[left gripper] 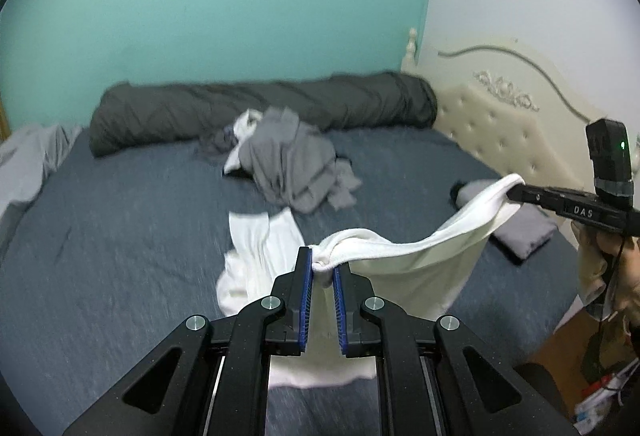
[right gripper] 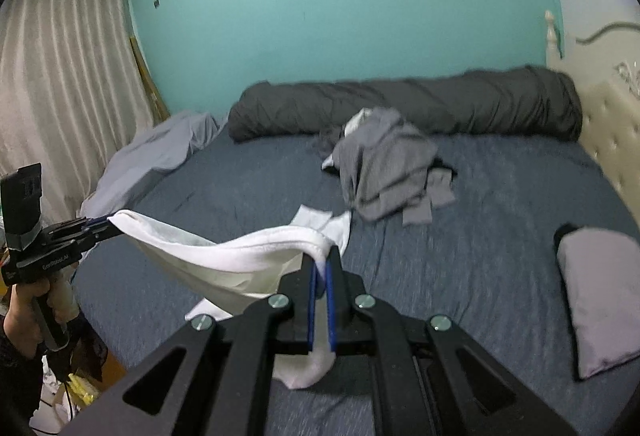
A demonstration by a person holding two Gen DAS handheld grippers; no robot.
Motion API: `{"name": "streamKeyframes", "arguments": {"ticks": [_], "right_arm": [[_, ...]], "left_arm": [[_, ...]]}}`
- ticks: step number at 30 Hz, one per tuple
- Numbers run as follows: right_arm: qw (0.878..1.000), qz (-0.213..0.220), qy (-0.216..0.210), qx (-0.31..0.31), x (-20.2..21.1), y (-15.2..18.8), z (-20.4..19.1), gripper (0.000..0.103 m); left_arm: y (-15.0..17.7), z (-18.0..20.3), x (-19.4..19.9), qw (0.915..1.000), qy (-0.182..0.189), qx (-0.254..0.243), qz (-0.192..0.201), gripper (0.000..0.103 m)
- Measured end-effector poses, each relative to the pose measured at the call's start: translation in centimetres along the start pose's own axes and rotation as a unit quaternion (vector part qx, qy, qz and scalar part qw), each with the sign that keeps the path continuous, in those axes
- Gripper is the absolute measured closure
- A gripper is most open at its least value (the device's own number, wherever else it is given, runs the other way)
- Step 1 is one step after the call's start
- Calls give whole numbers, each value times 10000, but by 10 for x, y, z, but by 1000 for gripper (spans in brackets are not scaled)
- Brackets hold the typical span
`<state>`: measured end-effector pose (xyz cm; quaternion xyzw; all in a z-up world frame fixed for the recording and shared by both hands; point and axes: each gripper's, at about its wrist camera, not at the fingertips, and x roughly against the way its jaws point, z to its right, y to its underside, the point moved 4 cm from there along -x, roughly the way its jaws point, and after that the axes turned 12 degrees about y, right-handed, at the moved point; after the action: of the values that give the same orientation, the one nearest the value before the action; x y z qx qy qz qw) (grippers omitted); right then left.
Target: Fold clothes
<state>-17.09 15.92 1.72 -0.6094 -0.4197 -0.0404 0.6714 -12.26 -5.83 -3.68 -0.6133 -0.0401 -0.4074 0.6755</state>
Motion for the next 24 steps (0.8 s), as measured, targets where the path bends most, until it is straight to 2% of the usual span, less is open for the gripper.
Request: {"name": "streamKeyframes", "arguments": {"ticks": [6, 12, 14, 16, 18, 24], "right_arm": [[9988, -478, -98, 75, -32, 33, -18, 99], [9944, -1004, -90, 327, -67, 58, -42, 99], [9932, -1099, -103, 361, -76, 64, -49, 99], [9922, -1175, -115, 404, -84, 68, -55, 99], [9911, -1242, -130, 456, -92, 71, -61, 99], [9894, -1287, -215, 640, -103, 73, -76, 99]], "left_arm": [[59, -21, -41, 9969, -9, 413, -676, 92], [116, -50, -79, 9872, -47, 965, -1266, 89], [127, -54, -85, 9850, -51, 1071, -1349, 80], [130, -49, -86, 9861, -5, 966, -1353, 47], [132, -43, -86, 9870, 41, 860, -1356, 43], [138, -26, -94, 9889, 116, 468, -1403, 43]]}}
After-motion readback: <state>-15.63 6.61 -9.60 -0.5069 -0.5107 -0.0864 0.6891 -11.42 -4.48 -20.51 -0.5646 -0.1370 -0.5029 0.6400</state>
